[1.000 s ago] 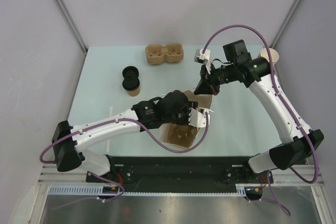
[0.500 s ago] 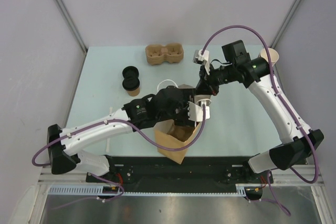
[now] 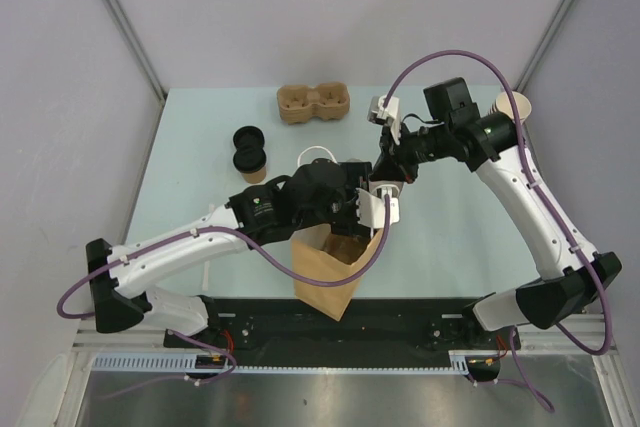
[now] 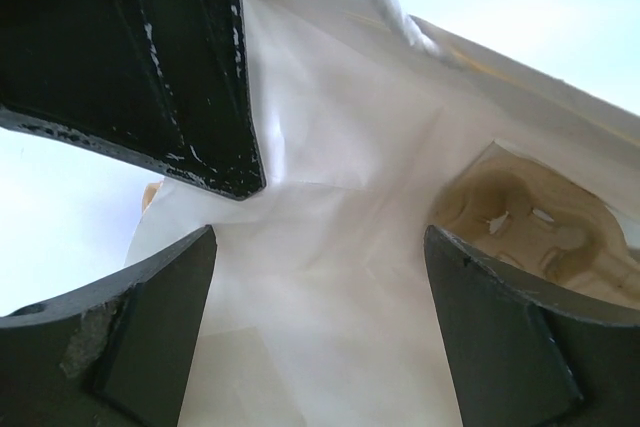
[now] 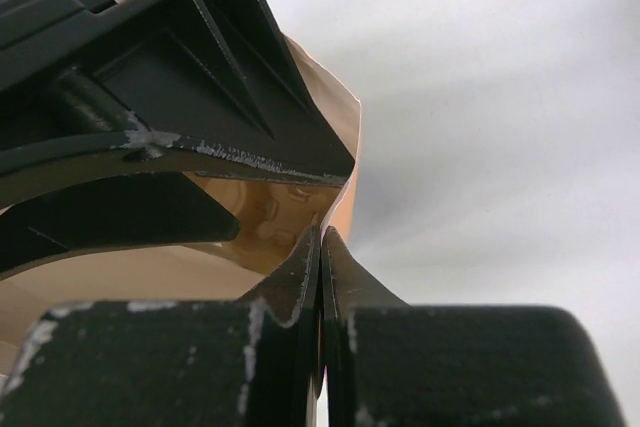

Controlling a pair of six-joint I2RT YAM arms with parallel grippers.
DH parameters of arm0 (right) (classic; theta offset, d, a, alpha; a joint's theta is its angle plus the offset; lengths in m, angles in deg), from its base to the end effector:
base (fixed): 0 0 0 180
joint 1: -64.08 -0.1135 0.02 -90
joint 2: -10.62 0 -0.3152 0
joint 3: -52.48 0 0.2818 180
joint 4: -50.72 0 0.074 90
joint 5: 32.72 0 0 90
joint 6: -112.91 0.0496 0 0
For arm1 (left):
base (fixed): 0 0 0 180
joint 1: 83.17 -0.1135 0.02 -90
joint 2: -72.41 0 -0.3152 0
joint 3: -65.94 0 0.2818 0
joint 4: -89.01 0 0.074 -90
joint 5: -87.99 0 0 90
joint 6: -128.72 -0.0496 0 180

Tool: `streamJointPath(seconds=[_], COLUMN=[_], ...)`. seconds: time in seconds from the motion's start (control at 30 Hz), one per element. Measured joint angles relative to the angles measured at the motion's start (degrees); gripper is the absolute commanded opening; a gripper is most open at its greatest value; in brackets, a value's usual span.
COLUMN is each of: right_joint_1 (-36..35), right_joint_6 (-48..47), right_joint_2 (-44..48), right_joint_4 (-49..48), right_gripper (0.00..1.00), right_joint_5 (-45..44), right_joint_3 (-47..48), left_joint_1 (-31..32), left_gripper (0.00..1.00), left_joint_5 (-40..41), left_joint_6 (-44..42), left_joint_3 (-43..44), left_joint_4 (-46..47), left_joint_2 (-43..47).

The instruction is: Pack the takeout coffee

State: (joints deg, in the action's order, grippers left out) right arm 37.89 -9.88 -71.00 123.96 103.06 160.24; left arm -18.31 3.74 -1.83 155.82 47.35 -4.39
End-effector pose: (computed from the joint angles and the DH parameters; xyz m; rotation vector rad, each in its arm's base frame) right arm 0.2544 0.1647 0.4699 -1.4092 1.7459 0.8829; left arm 0.1450 -0.2974 0.4251 1.6091 1.3032 -0.1572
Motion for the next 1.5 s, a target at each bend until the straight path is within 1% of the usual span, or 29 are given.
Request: streamJointPath(seconds=[0.03,0.1,0.2,0.37,0.47,0.57,0.83,0.97,1.1,1.3,1.5], right_joint_1=[0.0,0.0,0.0,-0.2,-0.3,-0.3,-0.3,-0.3,-0.3,-0.3,-0.3], right_joint_6=[0.0,0.0,0.0,0.2,0.2,0.3,1.1,1.2,1.2,1.2,1.2], right_joint_2=[0.1,0.3,0.4,0.4,0.4,0.4,0.4,0.4,0.4,0.4,0.4], right_joint_4=[0.0,0.0,0.0,-0.2,-0.7,-1.4,-2.2,-2.3,-2.6,-2.6,-2.7], right_gripper=[0.0,0.0,0.0,0.0,0.0,0.0,0.0,0.0,0.0,0.0,0.0], right_joint_5=[-0.1,-0.1,-0.1,-0.2,-0.4,-0.5,-0.5,-0.5,-0.5,-0.5,-0.5], right_joint_3=[0.0,0.0,0.0,-1.2,-2.0,-2.3,-2.3,-2.3,-2.3,-2.3,-2.3], left_joint_1=[0.0,0.0,0.0,0.0,0.1,0.5,1.0,1.3,1.7,1.7,1.8], left_gripper=[0.92,0.99,1.0,0.94,0.98,1.0,1.0,1.0,0.99,1.0,0.99], left_joint_5=[0.0,0.1,0.5,1.2,1.1,0.2,-4.3,-6.3,-7.6,-7.9,-7.3], left_joint_6=[0.0,0.0,-0.5,-1.3,-2.3,-5.7,-15.5,-21.6,-24.9,-26.4,-23.2], left_joint_3=[0.0,-0.3,-2.6,-6.6,-9.2,-12.2,-15.6,-16.4,-15.9,-15.4,-15.4], left_joint_4=[0.0,0.1,1.3,2.9,5.5,8.0,8.7,6.5,2.8,2.3,8.5], left_joint_2=[0.0,0.1,0.8,2.1,3.8,6.7,9.6,10.4,9.9,9.3,10.5])
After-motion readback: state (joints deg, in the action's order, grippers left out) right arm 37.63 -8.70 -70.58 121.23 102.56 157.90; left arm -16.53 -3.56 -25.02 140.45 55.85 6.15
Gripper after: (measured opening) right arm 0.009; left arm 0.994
